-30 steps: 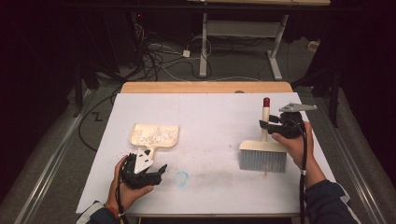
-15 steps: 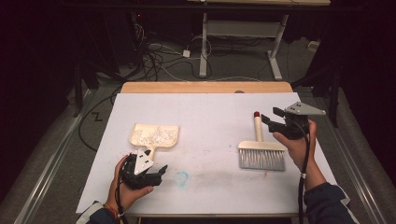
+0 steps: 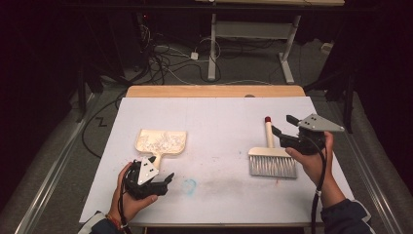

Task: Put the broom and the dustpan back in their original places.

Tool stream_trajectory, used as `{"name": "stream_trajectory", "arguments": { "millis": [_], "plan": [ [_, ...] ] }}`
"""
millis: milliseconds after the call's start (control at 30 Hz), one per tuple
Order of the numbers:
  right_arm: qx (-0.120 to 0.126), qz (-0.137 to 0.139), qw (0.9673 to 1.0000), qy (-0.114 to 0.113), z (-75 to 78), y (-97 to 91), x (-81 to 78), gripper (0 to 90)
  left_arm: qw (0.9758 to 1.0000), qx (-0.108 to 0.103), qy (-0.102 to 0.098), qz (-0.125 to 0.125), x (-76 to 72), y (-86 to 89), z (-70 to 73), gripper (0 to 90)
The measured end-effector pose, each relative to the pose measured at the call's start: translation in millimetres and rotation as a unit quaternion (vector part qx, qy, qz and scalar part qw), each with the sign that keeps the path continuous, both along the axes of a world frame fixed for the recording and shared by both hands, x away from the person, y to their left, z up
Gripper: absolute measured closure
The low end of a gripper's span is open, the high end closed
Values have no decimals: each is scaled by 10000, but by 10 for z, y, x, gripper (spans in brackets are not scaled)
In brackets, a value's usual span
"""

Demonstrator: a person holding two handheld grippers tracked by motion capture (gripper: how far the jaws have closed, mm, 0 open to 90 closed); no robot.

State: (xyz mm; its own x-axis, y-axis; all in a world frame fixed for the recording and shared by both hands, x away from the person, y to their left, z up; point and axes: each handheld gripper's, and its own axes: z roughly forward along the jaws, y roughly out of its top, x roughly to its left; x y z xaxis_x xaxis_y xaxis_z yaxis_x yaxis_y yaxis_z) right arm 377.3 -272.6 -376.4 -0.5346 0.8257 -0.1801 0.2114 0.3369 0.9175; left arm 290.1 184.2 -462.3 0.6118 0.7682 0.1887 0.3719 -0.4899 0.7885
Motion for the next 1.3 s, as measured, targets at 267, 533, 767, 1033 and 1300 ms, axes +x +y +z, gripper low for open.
{"name": "stream_trajectory", "arguments": {
  "millis": [267, 533, 767, 1033, 1300],
  "plan": [
    [-33, 129, 9998, -140, 21, 2, -182, 312, 10000, 52, -11, -29, 1, -7, -6, 192],
    [-158, 251, 9993, -219, 26, -31, -372, 294, 9998, 167, -79, -83, -6, -23, -5, 192],
    [-255, 261, 9991, -193, -15, -96, -452, 295, 9996, 220, -85, -132, -11, -34, -6, 192],
    [-316, 250, 9989, -235, -30, -169, -560, 293, 9994, 298, -58, -161, -14, -43, -16, 192],
    [-360, 202, 9989, -233, -73, -233, -642, 290, 9991, 358, -58, -199, -19, -55, -24, 190]
  ]
}}
